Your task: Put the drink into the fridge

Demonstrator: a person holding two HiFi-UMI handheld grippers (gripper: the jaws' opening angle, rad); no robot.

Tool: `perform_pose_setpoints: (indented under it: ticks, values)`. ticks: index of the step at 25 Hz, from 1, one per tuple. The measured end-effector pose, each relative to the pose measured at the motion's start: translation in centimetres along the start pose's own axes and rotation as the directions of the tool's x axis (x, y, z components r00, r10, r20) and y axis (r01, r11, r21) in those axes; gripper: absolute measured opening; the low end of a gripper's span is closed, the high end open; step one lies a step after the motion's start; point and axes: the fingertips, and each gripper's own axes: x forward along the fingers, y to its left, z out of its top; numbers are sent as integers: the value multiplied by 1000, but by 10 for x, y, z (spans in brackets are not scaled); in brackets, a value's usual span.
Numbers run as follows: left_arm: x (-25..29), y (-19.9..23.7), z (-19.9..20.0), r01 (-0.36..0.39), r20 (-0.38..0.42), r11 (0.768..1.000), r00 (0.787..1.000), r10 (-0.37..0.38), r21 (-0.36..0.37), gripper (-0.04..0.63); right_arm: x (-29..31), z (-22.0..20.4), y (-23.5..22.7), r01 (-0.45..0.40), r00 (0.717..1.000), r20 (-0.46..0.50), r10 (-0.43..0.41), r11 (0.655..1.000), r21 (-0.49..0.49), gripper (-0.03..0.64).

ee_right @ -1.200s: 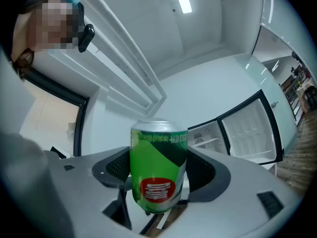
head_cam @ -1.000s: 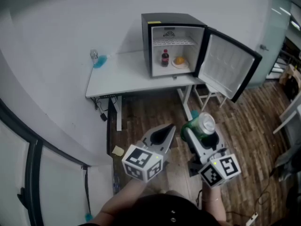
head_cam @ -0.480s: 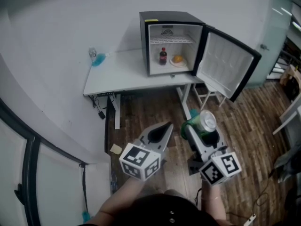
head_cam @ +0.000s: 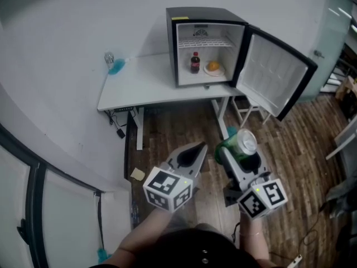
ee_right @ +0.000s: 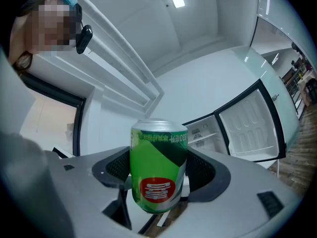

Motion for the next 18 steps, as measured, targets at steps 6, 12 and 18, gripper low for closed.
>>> perform_pose_setpoints:
  ticks: [6, 12, 18]
  values:
    - [39, 36, 4, 25, -2, 1000, 1000, -25, 3, 6, 43, -1, -30, 22, 1000, 10, -21, 1000, -5, 328]
    - [85, 92, 26, 40, 11, 999, 999, -40, 1, 6, 106, 6, -60, 46, 999, 20, -45, 999, -21, 328]
    - [128, 136, 44, 97, -7, 995, 995, -97, 18, 6, 166, 14, -84, 71, 997, 33, -70, 997, -33, 328]
